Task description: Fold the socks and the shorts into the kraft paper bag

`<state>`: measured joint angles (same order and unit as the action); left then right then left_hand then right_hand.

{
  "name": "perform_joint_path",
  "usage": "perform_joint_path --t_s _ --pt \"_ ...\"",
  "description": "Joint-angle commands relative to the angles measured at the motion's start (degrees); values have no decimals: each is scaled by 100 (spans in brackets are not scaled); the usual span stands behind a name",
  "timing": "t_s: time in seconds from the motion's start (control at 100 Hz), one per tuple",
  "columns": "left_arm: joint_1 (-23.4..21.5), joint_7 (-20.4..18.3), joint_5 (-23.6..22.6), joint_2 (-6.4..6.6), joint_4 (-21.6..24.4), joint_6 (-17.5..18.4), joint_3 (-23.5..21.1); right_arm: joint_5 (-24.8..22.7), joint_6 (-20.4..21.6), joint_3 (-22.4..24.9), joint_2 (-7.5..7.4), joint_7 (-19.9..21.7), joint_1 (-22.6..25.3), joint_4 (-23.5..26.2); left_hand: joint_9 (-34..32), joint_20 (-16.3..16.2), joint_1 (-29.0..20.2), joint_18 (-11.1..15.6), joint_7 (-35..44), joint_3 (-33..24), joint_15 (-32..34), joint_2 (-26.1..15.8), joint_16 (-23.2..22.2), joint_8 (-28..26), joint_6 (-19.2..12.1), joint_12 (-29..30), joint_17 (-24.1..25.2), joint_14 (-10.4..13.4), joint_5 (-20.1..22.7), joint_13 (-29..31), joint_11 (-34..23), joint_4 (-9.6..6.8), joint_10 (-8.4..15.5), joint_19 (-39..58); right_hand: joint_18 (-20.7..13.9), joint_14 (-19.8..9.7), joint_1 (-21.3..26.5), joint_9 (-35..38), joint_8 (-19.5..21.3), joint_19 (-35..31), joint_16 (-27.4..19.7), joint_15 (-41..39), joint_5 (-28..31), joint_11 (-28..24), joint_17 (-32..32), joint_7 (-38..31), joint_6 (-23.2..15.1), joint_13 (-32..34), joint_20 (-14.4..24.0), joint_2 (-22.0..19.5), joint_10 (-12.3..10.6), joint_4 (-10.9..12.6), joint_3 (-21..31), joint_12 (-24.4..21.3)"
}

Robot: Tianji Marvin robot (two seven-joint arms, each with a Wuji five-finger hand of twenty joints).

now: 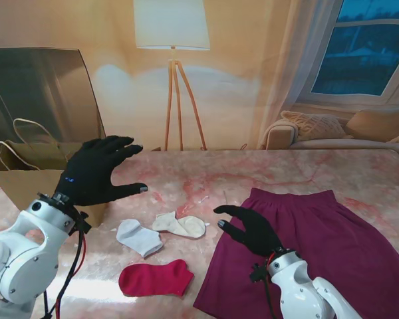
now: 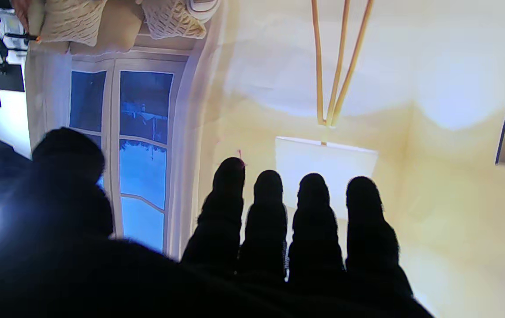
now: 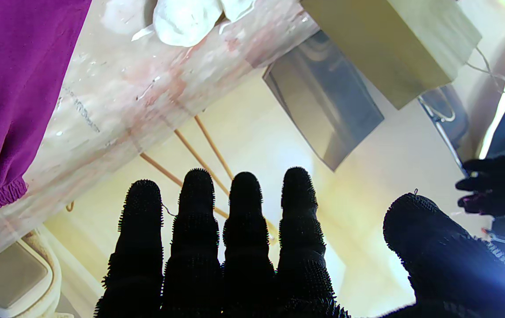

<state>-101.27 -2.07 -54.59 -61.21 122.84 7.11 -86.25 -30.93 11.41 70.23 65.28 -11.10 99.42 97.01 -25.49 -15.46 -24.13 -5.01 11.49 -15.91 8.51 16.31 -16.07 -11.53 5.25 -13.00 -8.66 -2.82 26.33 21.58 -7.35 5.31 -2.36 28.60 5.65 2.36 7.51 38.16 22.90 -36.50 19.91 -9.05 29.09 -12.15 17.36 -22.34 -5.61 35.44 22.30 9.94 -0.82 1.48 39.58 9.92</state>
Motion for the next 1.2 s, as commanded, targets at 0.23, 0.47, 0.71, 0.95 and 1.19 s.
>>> perform_joint_path --t_s 0.23,0.47,0.71,0.95,1.19 --pt "-343 389 337 -117 -617 86 250 -56 -93 -81 8 -9 -60 16 -154 -88 -141 162 -149 433 164 -265 -75 -62 191 -34 -142 -182 98 184 31 -317 -294 201 -299 -248 -58 -155 12 157 -171 154 -192 217 -26 25 47 -226 -212 45 -22 -205 107 -147" --pt "-125 466 749 -133 -1318 165 480 94 -177 -391 44 -5 -529 -374 -164 -97 -244 154 -159 562 156 -307 -85 -70 186 -44 -49 -153 132 182 45 -360 -276 211 -331 -276 -55 -168 -3 161 -214 162 -204 268 -32 37 38 -257 -264 72 -23 -209 140 -174" --pt "339 322 1051 -119 -1963 235 654 297 -224 -731 73 127 -1110 -904 -170 -94 -325 146 -161 617 144 -338 -96 -77 193 -54 -13 -163 142 174 46 -386 -291 206 -353 -266 -55 -197 -8 172 -241 161 -234 285 -58 36 35 -287 -314 44 -23 -214 130 -181" --pt "709 212 1015 -87 -2484 70 862 258 -101 -774 89 43 -1243 -1103 -295 -148 -85 129 -16 -1714 217 -64 -147 -101 130 -101 -25 -144 247 286 -36 -645 -276 340 -324 -253 -48 -187 -1 138 -236 132 -218 252 -41 14 25 -260 -325 31 -15 -212 117 -165" --pt "886 -179 914 -20 -2796 -305 979 74 -5 -627 79 -148 -890 -949 -394 -204 -1520 176 270 -4387 302 744 -175 -92 2 -137 -113 -94 261 397 -148 -532 -210 476 -265 -175 -38 -139 6 78 -200 88 -174 194 -14 -5 4 -193 -315 33 -9 -211 121 -138"
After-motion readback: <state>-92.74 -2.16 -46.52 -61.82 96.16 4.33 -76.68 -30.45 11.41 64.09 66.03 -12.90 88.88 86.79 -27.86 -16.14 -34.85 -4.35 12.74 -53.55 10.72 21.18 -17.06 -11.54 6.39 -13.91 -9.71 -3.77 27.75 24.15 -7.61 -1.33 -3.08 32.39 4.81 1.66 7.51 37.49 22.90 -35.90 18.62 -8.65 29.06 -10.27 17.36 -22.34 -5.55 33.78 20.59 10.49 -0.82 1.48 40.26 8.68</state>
